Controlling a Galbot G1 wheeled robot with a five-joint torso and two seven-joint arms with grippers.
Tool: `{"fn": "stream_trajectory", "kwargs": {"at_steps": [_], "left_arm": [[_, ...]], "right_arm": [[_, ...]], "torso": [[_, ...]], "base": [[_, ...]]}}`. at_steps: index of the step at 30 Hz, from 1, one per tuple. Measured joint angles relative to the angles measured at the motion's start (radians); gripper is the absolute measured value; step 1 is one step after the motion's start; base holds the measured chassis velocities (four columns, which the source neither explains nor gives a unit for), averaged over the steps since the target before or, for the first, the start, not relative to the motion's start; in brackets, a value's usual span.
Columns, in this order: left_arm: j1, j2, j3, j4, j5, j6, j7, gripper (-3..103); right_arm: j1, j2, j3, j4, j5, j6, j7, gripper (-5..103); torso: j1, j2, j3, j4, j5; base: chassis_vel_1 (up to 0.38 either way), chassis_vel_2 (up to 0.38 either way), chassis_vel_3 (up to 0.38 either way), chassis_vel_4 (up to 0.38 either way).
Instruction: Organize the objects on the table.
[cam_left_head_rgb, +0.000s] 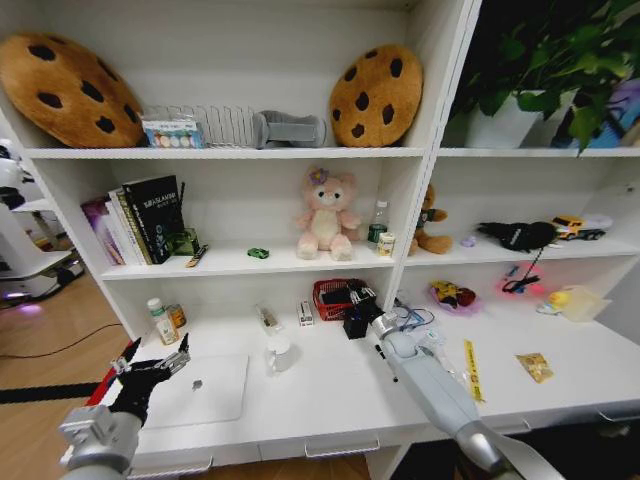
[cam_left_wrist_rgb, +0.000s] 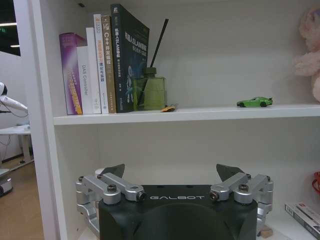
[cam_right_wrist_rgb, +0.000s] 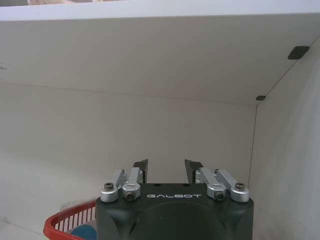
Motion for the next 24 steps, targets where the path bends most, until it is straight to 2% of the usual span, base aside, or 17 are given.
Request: {"fn": "stream_trajectory", "kwargs": {"at_steps": [1, 2, 3, 4, 6, 7, 8, 9, 11, 12, 14, 15, 17, 18, 20, 21, 24], "left_arm": [[0.000, 0.000, 0.000, 0.000, 0.000, 0.000, 0.000, 100], [0.000, 0.000, 0.000, 0.000, 0.000, 0.000, 0.000, 100], [0.000, 0.000, 0.000, 0.000, 0.000, 0.000, 0.000, 100], [0.000, 0.000, 0.000, 0.000, 0.000, 0.000, 0.000, 100], [0.000, 0.000, 0.000, 0.000, 0.000, 0.000, 0.000, 100], [0.000, 0.000, 0.000, 0.000, 0.000, 0.000, 0.000, 100], [0.000, 0.000, 0.000, 0.000, 0.000, 0.000, 0.000, 100], [0.000, 0.000, 0.000, 0.000, 0.000, 0.000, 0.000, 100], [0.000, 0.000, 0.000, 0.000, 0.000, 0.000, 0.000, 100], [0.000, 0.000, 0.000, 0.000, 0.000, 0.000, 0.000, 100], [0.000, 0.000, 0.000, 0.000, 0.000, 0.000, 0.000, 100], [0.000, 0.000, 0.000, 0.000, 0.000, 0.000, 0.000, 100], [0.000, 0.000, 0.000, 0.000, 0.000, 0.000, 0.000, 100], [0.000, 0.000, 0.000, 0.000, 0.000, 0.000, 0.000, 100], [0.000, 0.000, 0.000, 0.000, 0.000, 0.000, 0.000, 100], [0.000, 0.000, 0.000, 0.000, 0.000, 0.000, 0.000, 100], [0.000, 0.000, 0.000, 0.000, 0.000, 0.000, 0.000, 100]], "right_arm": [[-0.002, -0.002, 0.000, 0.003, 0.000, -0.001, 0.000, 44], [-0.007, -0.009, 0.000, 0.014, 0.003, -0.004, 0.000, 55], [-0.007, -0.009, 0.000, 0.014, 0.003, -0.004, 0.000, 55], [-0.014, -0.018, 0.000, 0.027, 0.008, -0.008, 0.000, 61], [-0.019, -0.025, 0.000, 0.041, 0.013, -0.012, 0.000, 61], [-0.042, -0.049, 0.002, 0.100, 0.027, -0.026, 0.002, 71], [-0.042, -0.049, 0.002, 0.100, 0.027, -0.026, 0.002, 71], [-0.057, -0.061, 0.004, 0.135, 0.032, -0.034, 0.007, 77], [-0.136, -0.116, 0.008, 0.289, 0.051, -0.079, 0.059, 88], [-0.136, -0.116, 0.008, 0.289, 0.051, -0.079, 0.059, 88], [-0.253, -0.173, 0.018, 0.454, 0.068, -0.145, 0.144, 97], [-0.253, -0.173, 0.018, 0.454, 0.068, -0.145, 0.144, 97], [-0.353, -0.211, 0.047, 0.588, 0.067, -0.192, 0.217, 100], [-0.353, -0.211, 0.047, 0.588, 0.067, -0.192, 0.217, 100], [-0.458, -0.242, 0.085, 0.705, 0.061, -0.244, 0.299, 100], [-0.458, -0.242, 0.085, 0.705, 0.061, -0.244, 0.299, 100], [-0.581, -0.264, 0.143, 0.802, 0.070, -0.308, 0.372, 100]], "torso": [[0.000, 0.000, 0.000, 0.0000, 0.0000], [0.000, 0.000, 0.000, 0.0001, 0.0001], [0.000, 0.000, 0.000, 0.0001, 0.0001], [0.000, 0.000, 0.000, 0.0000, 0.0000], [0.000, 0.000, 0.000, 0.0000, 0.0000], [0.000, 0.000, 0.000, 0.0001, 0.0002], [0.000, 0.000, 0.000, 0.0001, 0.0002], [0.000, 0.000, 0.000, 0.0001, 0.0000], [0.000, 0.000, 0.000, 0.0003, -0.0001], [0.000, 0.000, 0.000, 0.0003, -0.0001], [0.000, 0.000, 0.000, -0.0002, 0.0004], [0.000, 0.000, 0.000, -0.0002, 0.0004], [0.000, 0.000, 0.000, -0.0002, -0.0001], [0.000, 0.000, 0.000, -0.0002, -0.0001], [0.000, 0.000, 0.000, -0.0001, -0.0002], [0.000, 0.000, 0.000, -0.0001, -0.0002], [0.000, 0.000, 0.000, -0.0002, 0.0000]], "base": [[0.000, 0.000, 0.000, 0.000], [0.000, 0.000, 0.000, 0.000], [0.000, 0.000, 0.000, 0.000], [0.000, 0.000, 0.000, 0.000], [0.000, 0.000, 0.000, 0.000], [0.000, 0.000, 0.000, 0.000], [0.000, 0.000, 0.000, 0.000], [0.000, 0.000, 0.000, 0.000], [0.000, 0.000, 0.000, 0.000], [0.000, 0.000, 0.000, 0.000], [0.000, 0.000, 0.000, 0.000], [0.000, 0.000, 0.000, 0.000], [0.000, 0.000, 0.000, 0.000], [0.000, 0.000, 0.000, 0.000], [0.000, 0.000, 0.000, 0.000], [0.000, 0.000, 0.000, 0.000], [0.000, 0.000, 0.000, 0.000]]}}
